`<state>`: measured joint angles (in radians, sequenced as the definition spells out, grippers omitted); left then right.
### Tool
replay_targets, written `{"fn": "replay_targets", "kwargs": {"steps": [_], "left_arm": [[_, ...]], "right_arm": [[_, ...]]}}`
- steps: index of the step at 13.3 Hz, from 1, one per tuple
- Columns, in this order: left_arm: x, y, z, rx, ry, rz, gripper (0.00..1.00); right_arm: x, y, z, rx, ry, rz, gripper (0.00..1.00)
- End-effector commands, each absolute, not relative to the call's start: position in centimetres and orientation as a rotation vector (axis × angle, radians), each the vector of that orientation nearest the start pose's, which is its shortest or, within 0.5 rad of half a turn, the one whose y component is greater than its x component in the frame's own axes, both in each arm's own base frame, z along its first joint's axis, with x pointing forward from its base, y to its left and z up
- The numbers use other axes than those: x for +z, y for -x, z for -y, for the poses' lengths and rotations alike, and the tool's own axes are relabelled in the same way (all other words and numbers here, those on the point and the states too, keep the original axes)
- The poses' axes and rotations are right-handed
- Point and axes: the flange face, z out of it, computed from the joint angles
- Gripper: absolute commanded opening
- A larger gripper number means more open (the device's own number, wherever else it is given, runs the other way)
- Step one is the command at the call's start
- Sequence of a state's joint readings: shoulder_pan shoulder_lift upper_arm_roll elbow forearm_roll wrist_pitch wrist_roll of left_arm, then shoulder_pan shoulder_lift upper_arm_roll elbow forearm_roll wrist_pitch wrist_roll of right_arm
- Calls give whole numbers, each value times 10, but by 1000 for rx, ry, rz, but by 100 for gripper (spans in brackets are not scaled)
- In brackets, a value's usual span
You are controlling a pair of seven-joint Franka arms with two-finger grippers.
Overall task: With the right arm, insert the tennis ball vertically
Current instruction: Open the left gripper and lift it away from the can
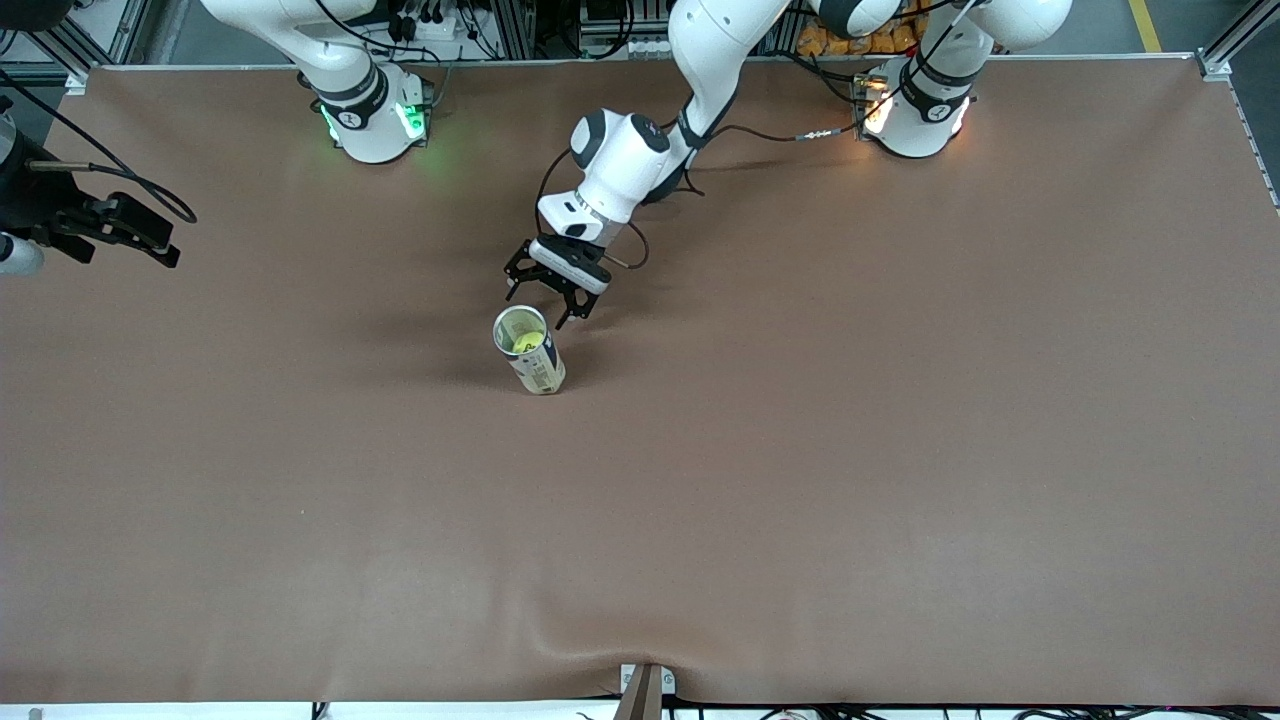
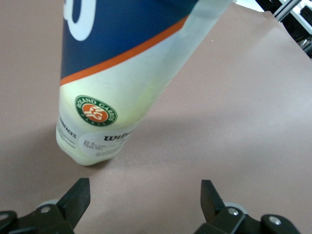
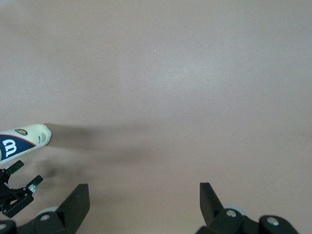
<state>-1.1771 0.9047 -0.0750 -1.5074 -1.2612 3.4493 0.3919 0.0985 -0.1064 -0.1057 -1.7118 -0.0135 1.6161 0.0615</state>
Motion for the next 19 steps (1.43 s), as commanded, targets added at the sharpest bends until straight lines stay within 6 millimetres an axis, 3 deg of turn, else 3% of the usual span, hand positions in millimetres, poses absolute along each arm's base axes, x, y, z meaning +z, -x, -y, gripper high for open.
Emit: {"fn": "replay_targets", "kwargs": {"steps": [1, 13, 19], "left_arm": [[220, -321, 607, 754, -2427, 232, 100], [299, -327, 615, 819, -2313, 277, 100], [322, -329, 617, 856, -2276, 314, 100]], "right_arm": [[624, -526, 11, -9, 3137, -102, 100], [624, -526, 11, -11, 3137, -100, 100], [624, -526, 11, -9, 3137, -102, 100]]}}
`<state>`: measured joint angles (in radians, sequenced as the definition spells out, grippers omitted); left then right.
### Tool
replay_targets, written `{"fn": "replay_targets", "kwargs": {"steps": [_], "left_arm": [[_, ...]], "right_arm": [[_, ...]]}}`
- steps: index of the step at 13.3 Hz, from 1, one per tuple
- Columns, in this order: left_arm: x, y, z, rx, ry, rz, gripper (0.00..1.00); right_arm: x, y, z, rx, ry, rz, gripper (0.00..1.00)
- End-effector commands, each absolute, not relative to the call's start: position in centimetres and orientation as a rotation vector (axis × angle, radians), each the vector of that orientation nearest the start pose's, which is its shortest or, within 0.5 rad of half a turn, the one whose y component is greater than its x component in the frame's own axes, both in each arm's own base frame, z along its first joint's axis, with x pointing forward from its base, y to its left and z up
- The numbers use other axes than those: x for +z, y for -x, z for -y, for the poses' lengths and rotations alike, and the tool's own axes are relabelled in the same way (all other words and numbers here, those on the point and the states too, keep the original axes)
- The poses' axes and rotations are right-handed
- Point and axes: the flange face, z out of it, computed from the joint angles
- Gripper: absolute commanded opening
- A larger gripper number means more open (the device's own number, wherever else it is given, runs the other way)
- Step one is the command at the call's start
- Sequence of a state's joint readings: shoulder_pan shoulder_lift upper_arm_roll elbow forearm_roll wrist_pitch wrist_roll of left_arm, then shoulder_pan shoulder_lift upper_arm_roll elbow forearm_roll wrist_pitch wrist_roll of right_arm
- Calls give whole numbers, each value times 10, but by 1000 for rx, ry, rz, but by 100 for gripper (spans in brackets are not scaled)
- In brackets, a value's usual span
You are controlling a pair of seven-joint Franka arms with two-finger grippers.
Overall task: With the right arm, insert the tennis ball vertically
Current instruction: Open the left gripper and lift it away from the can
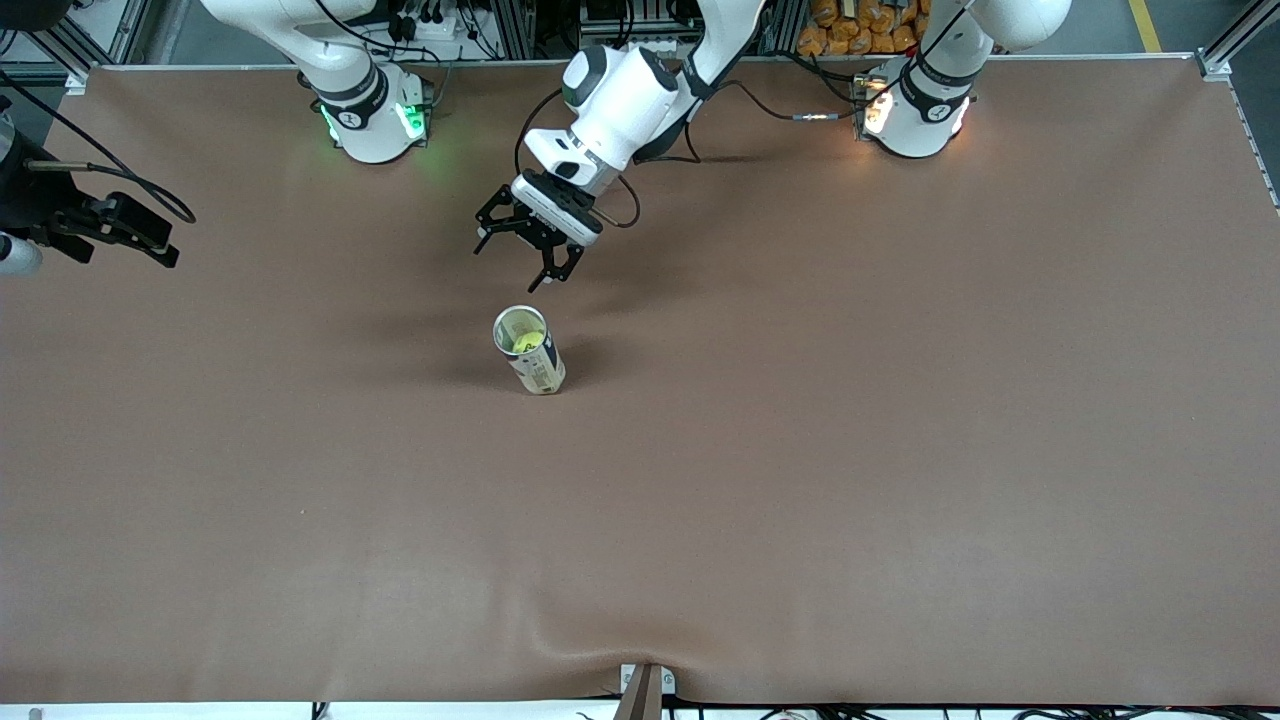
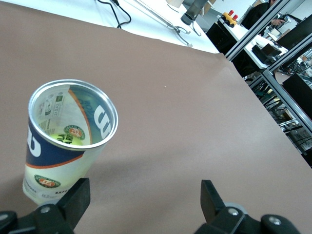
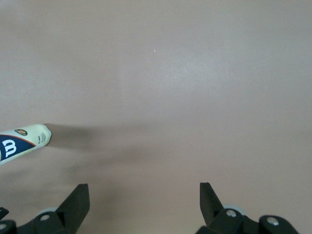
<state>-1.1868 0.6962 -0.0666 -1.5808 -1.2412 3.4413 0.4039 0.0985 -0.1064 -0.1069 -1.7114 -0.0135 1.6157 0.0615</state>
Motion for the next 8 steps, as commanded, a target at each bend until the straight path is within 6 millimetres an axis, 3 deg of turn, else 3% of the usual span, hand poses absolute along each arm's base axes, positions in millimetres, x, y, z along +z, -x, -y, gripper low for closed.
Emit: {"fn": "replay_targets", "kwargs": {"steps": [1, 8], "left_arm": [[328, -329, 618, 868, -2266, 333, 100], [332, -347, 614, 893, -2266, 384, 100]], "right_arm": [[624, -526, 11, -11, 3137, -102, 100], [624, -526, 11, -11, 3137, -100, 100]]}}
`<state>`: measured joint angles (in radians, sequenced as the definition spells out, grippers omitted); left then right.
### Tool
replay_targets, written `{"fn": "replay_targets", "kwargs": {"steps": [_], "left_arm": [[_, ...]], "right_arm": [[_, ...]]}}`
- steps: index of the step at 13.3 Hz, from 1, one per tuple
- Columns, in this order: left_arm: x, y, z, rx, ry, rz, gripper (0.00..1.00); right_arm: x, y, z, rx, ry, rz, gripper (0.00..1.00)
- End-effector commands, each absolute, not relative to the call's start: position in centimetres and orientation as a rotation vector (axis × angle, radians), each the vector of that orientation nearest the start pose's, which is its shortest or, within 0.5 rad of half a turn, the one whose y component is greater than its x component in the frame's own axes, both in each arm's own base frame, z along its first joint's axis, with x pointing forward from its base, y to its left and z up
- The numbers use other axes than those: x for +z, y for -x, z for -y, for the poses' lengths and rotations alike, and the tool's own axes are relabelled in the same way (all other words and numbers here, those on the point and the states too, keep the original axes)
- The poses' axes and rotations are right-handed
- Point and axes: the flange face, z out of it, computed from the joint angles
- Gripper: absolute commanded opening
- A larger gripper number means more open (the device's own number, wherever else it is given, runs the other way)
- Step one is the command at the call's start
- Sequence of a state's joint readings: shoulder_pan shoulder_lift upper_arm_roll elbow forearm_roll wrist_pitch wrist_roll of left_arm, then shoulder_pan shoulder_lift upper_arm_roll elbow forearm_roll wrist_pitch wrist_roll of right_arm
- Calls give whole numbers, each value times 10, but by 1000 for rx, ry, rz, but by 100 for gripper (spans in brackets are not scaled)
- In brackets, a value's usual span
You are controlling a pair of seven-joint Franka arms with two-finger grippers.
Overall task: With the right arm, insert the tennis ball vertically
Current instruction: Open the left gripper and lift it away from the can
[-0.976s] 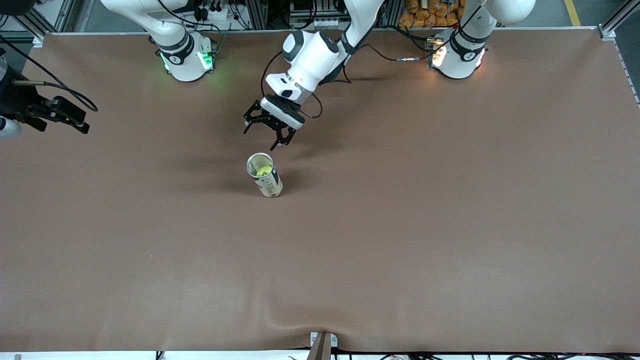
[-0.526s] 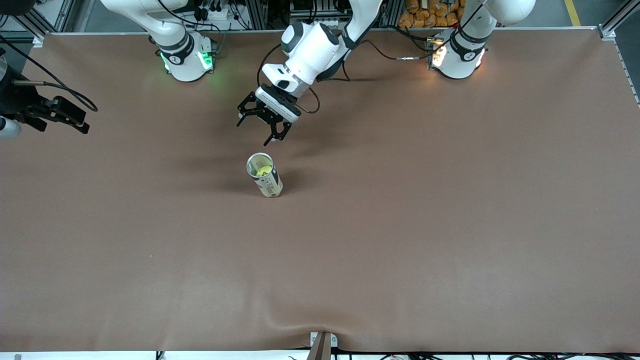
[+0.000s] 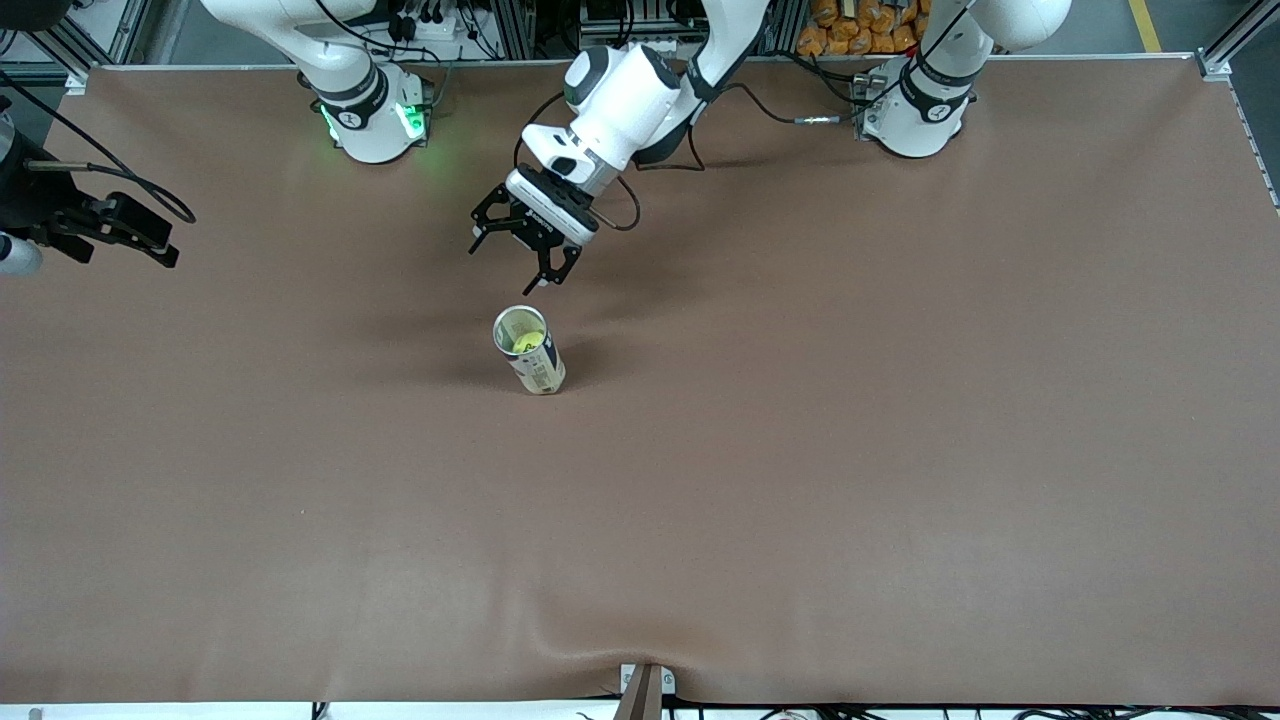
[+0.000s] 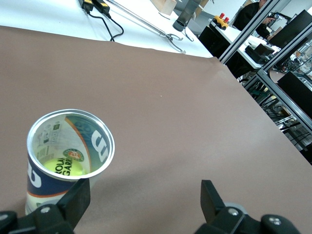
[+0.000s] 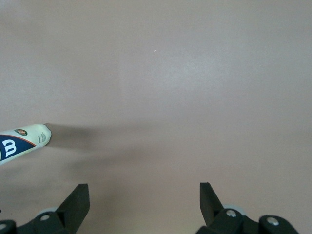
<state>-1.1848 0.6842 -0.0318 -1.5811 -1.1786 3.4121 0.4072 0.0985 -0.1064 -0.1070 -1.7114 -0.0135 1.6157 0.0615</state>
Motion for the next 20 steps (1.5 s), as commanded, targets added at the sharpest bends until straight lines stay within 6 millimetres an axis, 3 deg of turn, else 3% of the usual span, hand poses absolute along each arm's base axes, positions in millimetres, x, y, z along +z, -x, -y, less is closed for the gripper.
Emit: {"fn": "replay_targets", "kwargs": {"steps": [1, 7, 16, 20], "left_arm": [[333, -348, 614, 888, -2264, 384, 100], [327, -347, 615, 881, -2273, 390, 100], [337, -359, 619, 821, -2260, 418, 100], [360, -362, 624, 727, -2245, 428, 100]], "right_arm": [[624, -526, 11, -11, 3137, -100, 100], [624, -526, 12, -11, 3137, -102, 100], [625, -526, 11, -13, 3137, -100, 100], [625, -526, 13, -13, 3137, -105, 100]]}}
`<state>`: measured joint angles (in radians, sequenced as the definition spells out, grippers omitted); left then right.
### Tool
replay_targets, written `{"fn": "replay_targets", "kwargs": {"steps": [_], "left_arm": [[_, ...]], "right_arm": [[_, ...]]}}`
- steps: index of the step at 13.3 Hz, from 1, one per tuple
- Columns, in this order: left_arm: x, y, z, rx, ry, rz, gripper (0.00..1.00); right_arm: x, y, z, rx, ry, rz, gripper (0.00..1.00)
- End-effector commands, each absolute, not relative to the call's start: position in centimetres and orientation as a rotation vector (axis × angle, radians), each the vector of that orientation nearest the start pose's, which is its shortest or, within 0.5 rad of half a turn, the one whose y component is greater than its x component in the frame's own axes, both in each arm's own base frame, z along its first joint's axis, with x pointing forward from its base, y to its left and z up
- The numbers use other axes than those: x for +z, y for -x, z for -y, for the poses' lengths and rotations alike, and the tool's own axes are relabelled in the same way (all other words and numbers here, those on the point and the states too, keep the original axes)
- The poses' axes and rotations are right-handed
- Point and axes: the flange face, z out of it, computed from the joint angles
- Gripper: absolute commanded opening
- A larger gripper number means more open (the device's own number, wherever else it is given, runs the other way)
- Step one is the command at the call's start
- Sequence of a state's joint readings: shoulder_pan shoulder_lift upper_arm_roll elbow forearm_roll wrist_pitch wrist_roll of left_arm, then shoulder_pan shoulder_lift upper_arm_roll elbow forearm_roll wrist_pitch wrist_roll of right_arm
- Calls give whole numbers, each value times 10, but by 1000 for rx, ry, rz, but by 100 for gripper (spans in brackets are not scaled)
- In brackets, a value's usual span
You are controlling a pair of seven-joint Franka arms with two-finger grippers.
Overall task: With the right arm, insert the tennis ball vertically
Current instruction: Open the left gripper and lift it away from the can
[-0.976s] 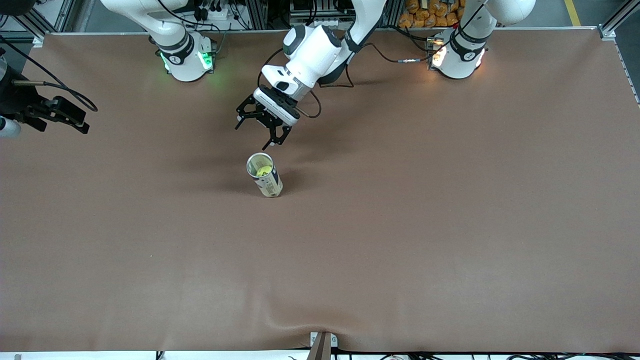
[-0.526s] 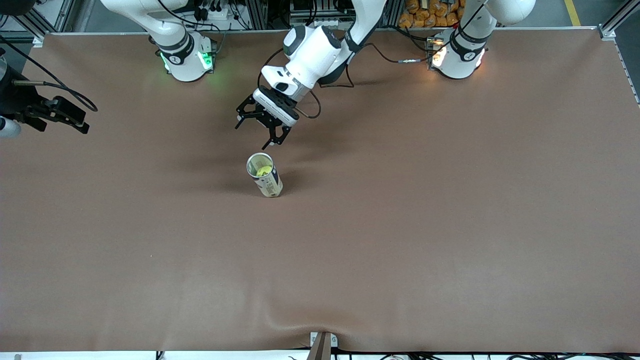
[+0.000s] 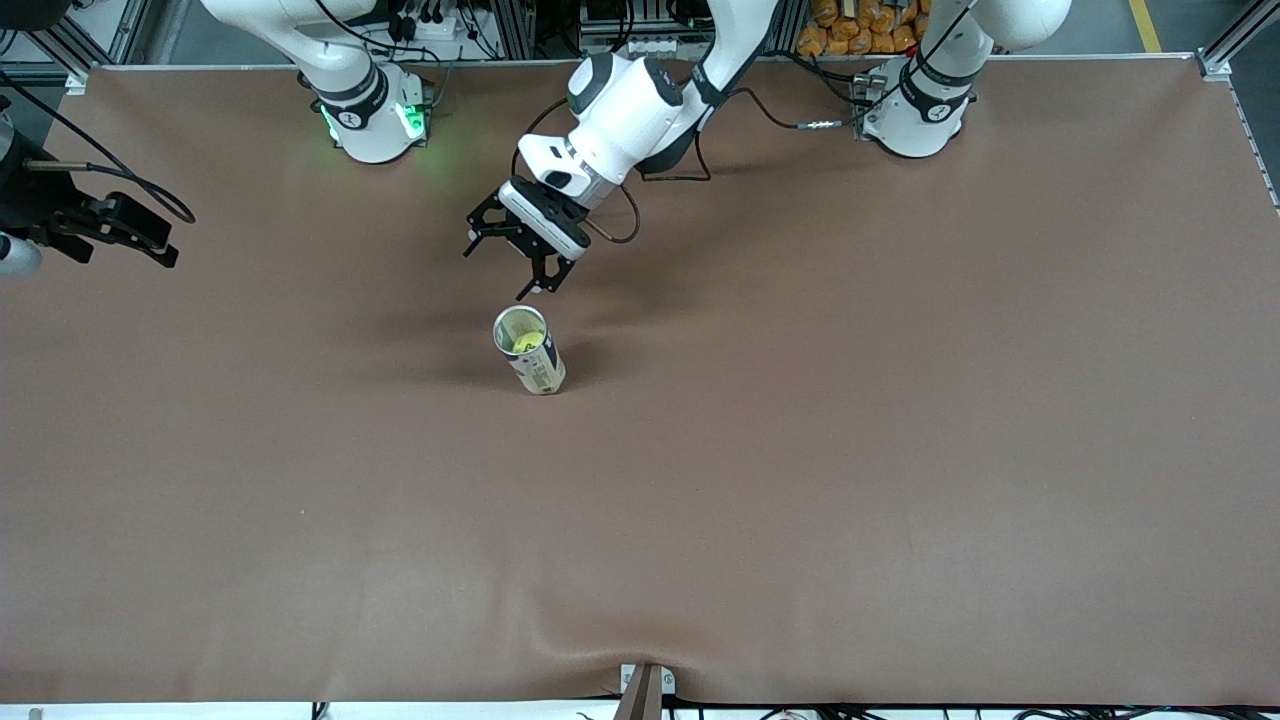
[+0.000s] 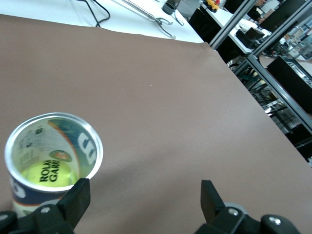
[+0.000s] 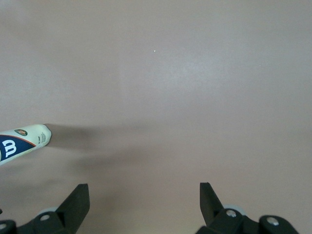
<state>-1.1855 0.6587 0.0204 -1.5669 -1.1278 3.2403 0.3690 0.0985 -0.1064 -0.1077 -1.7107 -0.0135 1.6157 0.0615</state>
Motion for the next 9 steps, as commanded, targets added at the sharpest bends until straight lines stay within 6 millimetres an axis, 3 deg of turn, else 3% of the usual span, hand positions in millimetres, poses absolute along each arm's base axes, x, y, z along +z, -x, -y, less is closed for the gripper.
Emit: {"fn": "replay_targets", "kwargs": {"steps": [1, 5, 9], "left_arm": [[365, -365, 625, 699, -2252, 422, 100], [402, -382, 621, 553, -2338, 450, 100], [417, -418, 588, 380, -2497, 446, 100]], "right_arm": [[625, -526, 12, -13, 3137, -103, 100], [625, -526, 13, -13, 3137, -100, 100], [627, -526, 13, -21, 3137, -100, 100]]}}
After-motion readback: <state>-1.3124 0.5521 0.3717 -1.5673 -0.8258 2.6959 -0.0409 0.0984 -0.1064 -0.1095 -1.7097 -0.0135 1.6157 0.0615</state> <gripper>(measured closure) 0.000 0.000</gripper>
